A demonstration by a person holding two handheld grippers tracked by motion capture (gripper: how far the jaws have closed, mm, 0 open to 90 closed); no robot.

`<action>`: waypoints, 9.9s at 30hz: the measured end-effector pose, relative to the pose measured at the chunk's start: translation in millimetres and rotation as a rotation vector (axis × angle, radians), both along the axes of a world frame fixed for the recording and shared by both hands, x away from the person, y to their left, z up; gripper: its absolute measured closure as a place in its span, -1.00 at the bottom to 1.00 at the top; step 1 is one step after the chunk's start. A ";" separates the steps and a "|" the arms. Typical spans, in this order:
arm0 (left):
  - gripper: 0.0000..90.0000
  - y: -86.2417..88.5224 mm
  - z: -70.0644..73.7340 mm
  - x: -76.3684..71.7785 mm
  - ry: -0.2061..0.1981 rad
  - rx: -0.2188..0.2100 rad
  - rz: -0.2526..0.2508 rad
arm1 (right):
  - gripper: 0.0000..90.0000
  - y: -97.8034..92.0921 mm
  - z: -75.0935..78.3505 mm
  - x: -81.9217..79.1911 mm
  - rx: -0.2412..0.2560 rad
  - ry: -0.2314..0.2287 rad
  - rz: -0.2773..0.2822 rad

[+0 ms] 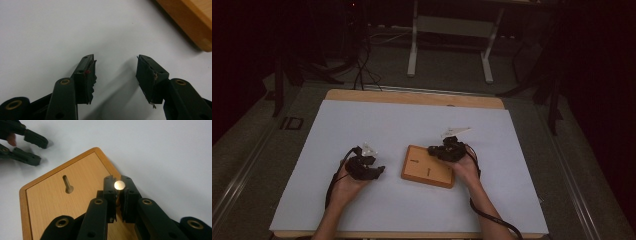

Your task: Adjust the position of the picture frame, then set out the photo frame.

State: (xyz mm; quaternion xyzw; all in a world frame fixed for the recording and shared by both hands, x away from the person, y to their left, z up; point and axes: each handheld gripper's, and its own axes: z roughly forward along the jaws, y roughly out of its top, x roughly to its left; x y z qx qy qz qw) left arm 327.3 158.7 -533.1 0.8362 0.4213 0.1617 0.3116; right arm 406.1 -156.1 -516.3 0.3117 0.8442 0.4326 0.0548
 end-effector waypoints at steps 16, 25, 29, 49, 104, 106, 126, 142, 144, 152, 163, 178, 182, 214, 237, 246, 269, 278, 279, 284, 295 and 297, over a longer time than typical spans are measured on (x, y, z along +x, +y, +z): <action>0.08 -2.2 0.5 -1.2 -0.008 0.012 -0.011 | 0.86 9.4 9.3 -9.8 -0.019 -0.003 0.065; 0.08 -3.9 2.8 -3.6 -0.023 0.007 -0.018 | 0.86 17.2 13.1 -17.5 -0.038 0.022 0.090; 0.08 -4.3 4.5 -5.1 -0.030 0.000 -0.023 | 0.86 20.8 12.9 -21.3 -0.049 0.026 0.097; 0.08 -3.5 14.0 -11.4 -0.059 -0.074 -0.029 | 0.87 41.6 9.3 -27.5 -0.101 0.054 0.058; 0.08 -13.1 13.8 -16.2 -0.053 -0.112 -0.070 | 0.32 8.0 17.6 -32.1 -0.119 -0.018 0.046; 0.09 -12.9 14.4 -16.1 -0.050 -0.114 -0.072 | 0.28 3.8 17.5 -33.5 -0.119 -0.022 0.036; 0.35 -35.8 21.8 -20.3 -0.055 -0.096 -0.170 | 0.13 -41.4 12.4 -58.4 -0.118 -0.025 -0.029; 0.40 -79.1 36.1 0.4 -0.062 -0.053 -0.281 | 0.14 -59.4 22.3 -64.9 -0.115 -0.050 -0.048; 0.41 -85.5 36.2 4.6 -0.063 -0.041 -0.288 | 0.14 -61.3 22.0 -64.8 -0.116 -0.051 -0.052; 0.45 -99.2 33.1 24.7 -0.033 -0.080 -0.305 | 0.14 -60.3 18.1 -63.4 -0.142 -0.047 -0.050; 0.63 -111.9 21.8 43.5 0.008 -0.130 -0.288 | 0.13 -64.1 15.2 -61.7 -0.139 -0.037 -0.060; 0.87 -119.0 18.9 46.0 -0.011 -0.119 -0.340 | 0.13 -57.2 9.2 -61.9 -0.156 -0.033 -0.034; 0.86 -118.0 17.9 47.2 -0.007 -0.132 -0.345 | 0.13 -56.4 9.0 -62.6 -0.162 -0.033 -0.028; 0.86 -103.6 9.0 64.8 0.130 -0.316 -0.343 | 0.14 -58.5 11.6 -71.0 -0.169 -0.050 0.072; 0.86 -101.8 12.0 82.1 0.257 -0.355 -0.339 | 0.03 -67.2 14.7 -97.6 -0.131 -0.037 0.159; 0.86 -101.1 11.8 86.8 0.292 -0.374 -0.333 | -0.22 -54.1 6.5 -102.1 -0.167 -0.050 0.195; 0.88 -98.8 9.9 99.9 0.371 -0.425 -0.318 | -0.43 -44.1 -18.6 -83.0 -0.211 -0.139 0.086; 0.89 -98.2 9.5 103.1 0.375 -0.428 -0.317 | -0.34 -41.2 -19.2 -75.8 -0.227 -0.217 0.025; 0.89 -98.2 9.5 103.1 0.375 -0.428 -0.317 | -0.34 -41.2 -19.2 -75.8 -0.227 -0.217 0.025; 0.89 -102.3 14.0 99.9 0.352 -0.379 -0.332 | -0.34 -39.3 -15.7 -77.8 -0.235 -0.257 0.016; 0.89 -104.2 15.5 96.6 0.367 -0.384 -0.356 | -0.27 -38.2 -3.3 -87.6 -0.212 -0.333 0.031; 0.88 -103.4 16.2 96.6 0.377 -0.391 -0.362 | -0.25 -39.4 -0.7 -88.6 -0.203 -0.341 0.031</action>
